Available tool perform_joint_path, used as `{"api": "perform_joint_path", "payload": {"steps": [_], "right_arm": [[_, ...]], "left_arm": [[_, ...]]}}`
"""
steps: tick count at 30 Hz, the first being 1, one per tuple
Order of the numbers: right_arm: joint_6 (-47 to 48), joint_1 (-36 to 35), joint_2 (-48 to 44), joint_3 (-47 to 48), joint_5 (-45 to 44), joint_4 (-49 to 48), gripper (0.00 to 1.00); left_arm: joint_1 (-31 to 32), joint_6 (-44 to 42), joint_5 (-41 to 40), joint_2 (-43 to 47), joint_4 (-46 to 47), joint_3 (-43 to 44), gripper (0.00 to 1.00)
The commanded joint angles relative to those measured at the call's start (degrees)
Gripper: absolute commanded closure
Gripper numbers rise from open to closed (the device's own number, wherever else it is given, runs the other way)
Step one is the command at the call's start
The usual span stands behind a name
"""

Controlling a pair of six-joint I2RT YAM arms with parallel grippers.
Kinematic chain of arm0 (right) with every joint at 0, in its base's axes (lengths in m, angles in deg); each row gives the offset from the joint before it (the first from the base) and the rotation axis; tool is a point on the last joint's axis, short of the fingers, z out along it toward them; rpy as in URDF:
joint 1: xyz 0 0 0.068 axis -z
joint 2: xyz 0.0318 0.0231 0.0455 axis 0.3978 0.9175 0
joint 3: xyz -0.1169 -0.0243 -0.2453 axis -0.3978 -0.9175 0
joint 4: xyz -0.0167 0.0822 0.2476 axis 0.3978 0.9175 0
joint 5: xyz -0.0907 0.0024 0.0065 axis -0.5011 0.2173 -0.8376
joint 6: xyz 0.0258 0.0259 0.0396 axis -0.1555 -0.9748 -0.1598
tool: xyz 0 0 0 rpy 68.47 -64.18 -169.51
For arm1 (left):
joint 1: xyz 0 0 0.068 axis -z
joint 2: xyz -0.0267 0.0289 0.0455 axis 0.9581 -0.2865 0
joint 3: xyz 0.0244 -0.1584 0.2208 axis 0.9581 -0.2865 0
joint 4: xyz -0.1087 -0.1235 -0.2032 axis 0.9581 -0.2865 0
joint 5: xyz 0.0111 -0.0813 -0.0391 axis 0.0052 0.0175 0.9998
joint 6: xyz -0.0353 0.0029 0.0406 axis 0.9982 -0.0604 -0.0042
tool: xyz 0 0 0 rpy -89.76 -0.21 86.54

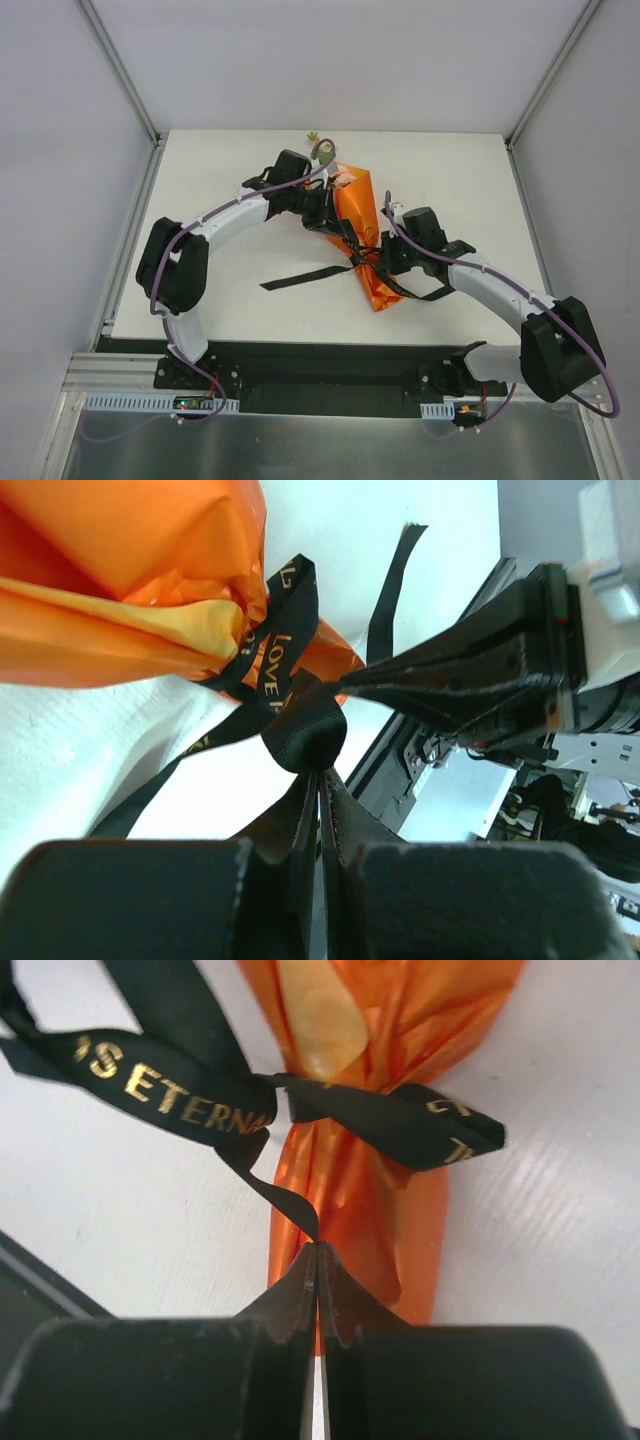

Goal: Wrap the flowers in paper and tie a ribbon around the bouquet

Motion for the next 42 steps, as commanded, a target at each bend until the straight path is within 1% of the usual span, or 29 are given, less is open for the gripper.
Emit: {"api": "perform_joint_path", "payload": {"steps": [1, 3, 7, 11, 15, 19, 20, 22, 24, 25, 26, 29, 32, 33, 34, 35, 36, 38, 40, 42], "right_arm": [[-8.66, 0.23, -3.33, 0.74, -7.53, 0.44, 0.99], [-9.89, 0.14, -2.64, 1.61, -7.88, 2.10, 0.99], [-11.92, 0.14, -0.36, 3.99, -11.13, 4.57, 0.99], [-11.83, 0.23, 2.55, 5.48, -9.12, 3.61, 0.99], [-11.92, 0.14, 3.00, 6.19, -7.27, 2.20, 0.99], [-10.95, 0.14, 3.34, 6.19, -5.78, 1.94, 0.99], [-10.69, 0.06, 3.26, 6.10, -5.16, 1.85, 0.99], [-10.25, 0.23, 3.08, 5.84, -4.46, 1.85, 0.99], [-9.81, 0.14, 2.38, 5.32, -3.67, 1.94, 0.99], [-9.81, 0.14, 2.03, 5.14, -3.58, 2.02, 0.99], [-9.72, 0.14, 1.85, 4.79, -3.58, 2.20, 1.00], [-9.11, 0.14, 1.06, 4.26, -3.40, 2.64, 0.99], [-9.10, 0.14, 0.54, 3.38, -3.49, 2.20, 0.99], [-9.28, 0.14, 0.10, 3.12, -3.75, 2.03, 0.99], [-9.63, 0.23, 0.01, 2.77, -3.93, 1.59, 0.99], [-9.89, 0.14, -0.17, 2.59, -4.01, 1.41, 0.99], [-10.24, 0.14, -0.17, 2.33, -4.02, 1.15, 0.99], [-11.04, 0.32, -0.26, 2.15, -3.67, 0.53, 0.99], [-11.48, 0.23, -0.43, 1.80, -3.23, -0.17, 0.99], [-11.74, 0.23, -0.61, 1.71, -2.70, -0.35, 0.99]], "left_arm": [[0.17, -1.11, -3.66, 6.48, -0.39, -3.07, 1.00], [0.17, -0.85, -4.80, 7.63, -0.39, -4.57, 1.00], [-0.09, -0.41, -8.05, 11.84, -0.39, -10.19, 1.00], [0.00, 0.91, -7.45, 13.25, 0.57, -14.50, 1.00], [1.31, 1.79, -7.36, 13.43, 1.98, -17.58, 0.99], [2.37, 2.32, -7.88, 13.78, 2.25, -20.31, 0.87], [2.37, 2.23, -8.15, 13.96, 2.24, -20.66, 0.81], [2.28, 1.36, -9.81, 15.53, 1.81, -21.28, 0.73], [2.28, -0.14, -11.39, 17.29, 0.84, -20.23, 0.57], [2.20, -0.58, -11.84, 17.73, -0.47, -19.53, 0.54], [2.20, -1.19, -12.01, 18.17, -1.09, -18.65, 0.52], [2.28, -2.60, -11.40, 18.62, -2.59, -14.17, 0.52], [3.16, -4.61, -6.50, 14.50, -2.50, -8.20, 0.54], [3.60, -5.32, -5.35, 11.01, -2.59, -4.79, 0.60], [4.21, -6.37, -5.60, 9.23, -2.59, -3.19, 0.65], [5.96, -9.86, -6.73, 7.65, -2.42, -1.87, 0.69], [6.84, -12.33, -7.79, 5.02, -1.72, -0.20, 0.70], [8.78, -19.00, -11.03, 3.25, -0.40, 0.69, 0.68], [9.58, -21.75, -9.82, 1.48, 4.60, 0.43, 0.62], [9.66, -25.00, -9.47, 0.08, 7.68, -0.01, 0.59]]}}
